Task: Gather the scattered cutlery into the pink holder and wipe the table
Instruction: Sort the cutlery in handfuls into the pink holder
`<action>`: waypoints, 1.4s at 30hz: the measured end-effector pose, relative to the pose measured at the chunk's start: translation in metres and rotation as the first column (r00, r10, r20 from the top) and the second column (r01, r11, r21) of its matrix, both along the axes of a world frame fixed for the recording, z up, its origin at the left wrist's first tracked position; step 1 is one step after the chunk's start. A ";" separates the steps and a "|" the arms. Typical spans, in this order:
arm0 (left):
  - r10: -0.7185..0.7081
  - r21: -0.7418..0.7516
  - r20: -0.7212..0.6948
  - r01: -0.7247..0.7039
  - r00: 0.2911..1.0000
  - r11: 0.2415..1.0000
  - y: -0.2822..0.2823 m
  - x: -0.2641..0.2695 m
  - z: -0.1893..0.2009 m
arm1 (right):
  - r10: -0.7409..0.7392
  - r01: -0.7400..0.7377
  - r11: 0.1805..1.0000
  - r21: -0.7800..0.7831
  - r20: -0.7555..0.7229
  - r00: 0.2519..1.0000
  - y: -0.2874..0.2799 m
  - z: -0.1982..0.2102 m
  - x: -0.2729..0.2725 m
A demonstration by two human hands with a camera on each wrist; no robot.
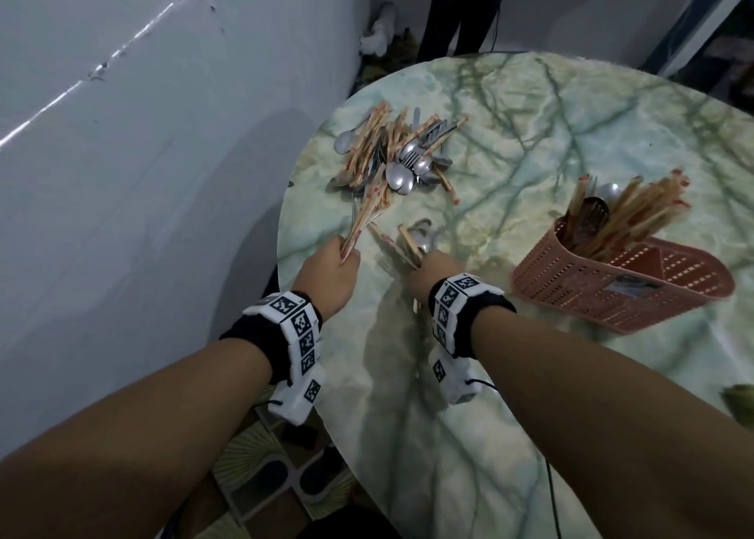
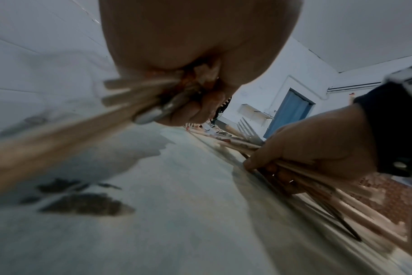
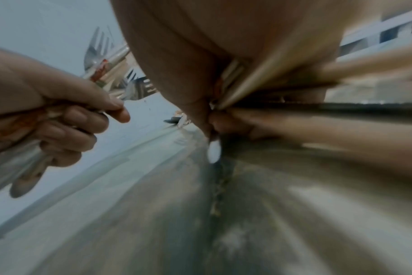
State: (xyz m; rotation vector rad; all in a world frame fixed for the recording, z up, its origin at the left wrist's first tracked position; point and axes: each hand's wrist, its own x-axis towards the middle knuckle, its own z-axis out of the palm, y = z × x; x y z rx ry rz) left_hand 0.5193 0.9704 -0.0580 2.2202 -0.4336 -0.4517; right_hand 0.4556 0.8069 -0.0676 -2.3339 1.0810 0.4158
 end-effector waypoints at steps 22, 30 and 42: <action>-0.012 -0.333 -0.096 -0.021 0.995 0.943 -0.130 -0.091 0.055 | -0.323 0.111 0.945 0.308 0.817 0.478 -0.059 0.115 -0.129; 0.091 -0.353 -0.123 -0.129 0.988 0.927 -0.183 -0.121 0.070 | -0.420 0.086 0.906 0.415 0.852 0.314 -0.103 0.132 -0.155; -0.067 -0.219 -0.166 0.029 0.984 0.975 -0.199 -0.113 0.073 | -0.313 0.255 0.932 0.260 0.929 0.197 -0.132 0.154 -0.122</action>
